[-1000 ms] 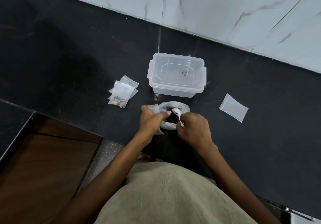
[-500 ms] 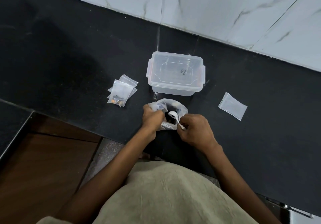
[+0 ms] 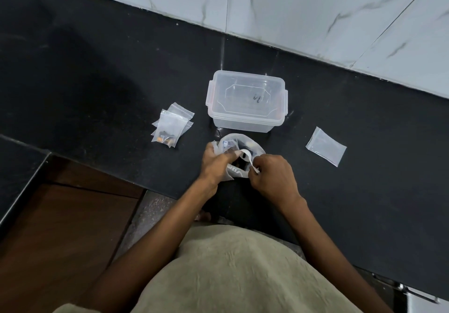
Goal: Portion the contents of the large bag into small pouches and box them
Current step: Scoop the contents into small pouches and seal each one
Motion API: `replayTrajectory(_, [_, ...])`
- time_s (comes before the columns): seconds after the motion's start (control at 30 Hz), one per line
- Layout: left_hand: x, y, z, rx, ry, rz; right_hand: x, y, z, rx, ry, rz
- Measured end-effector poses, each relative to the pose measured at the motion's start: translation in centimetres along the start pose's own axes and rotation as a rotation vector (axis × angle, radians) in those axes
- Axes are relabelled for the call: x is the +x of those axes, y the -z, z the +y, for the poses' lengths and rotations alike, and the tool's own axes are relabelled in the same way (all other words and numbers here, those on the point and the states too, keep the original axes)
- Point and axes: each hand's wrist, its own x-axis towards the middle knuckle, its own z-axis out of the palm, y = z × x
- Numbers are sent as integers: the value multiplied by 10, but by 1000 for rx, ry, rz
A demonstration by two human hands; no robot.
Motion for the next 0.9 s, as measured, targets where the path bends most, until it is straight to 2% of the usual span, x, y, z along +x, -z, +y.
replayTrajectory(0.1, [-2, 0, -7, -1, 61, 81, 3, 0, -3, 15, -33, 5])
replayTrajectory(0.2, [-5, 6, -9, 87, 40, 196, -2, -3, -5, 18, -19, 52])
replayTrajectory(0.43, [-8, 3, -6, 257, 126, 137, -13, -11, -8, -35, 28, 35])
replayTrajectory(0.5, [-6, -3, -4, 178, 152, 120, -11, -10, -10, -33, -4, 34])
replayTrajectory(0.7, [3, -6, 2, -338, 192, 24, -3, -2, -9, 88, -70, -13])
replayTrajectory(0.8, [5, -2, 0, -430, 183, -22, -1, -2, -3, 215, -146, -26])
replayTrajectory(0.9, [0, 0, 0, -426, 223, -100, 0, 2, -2, 387, -278, -25])
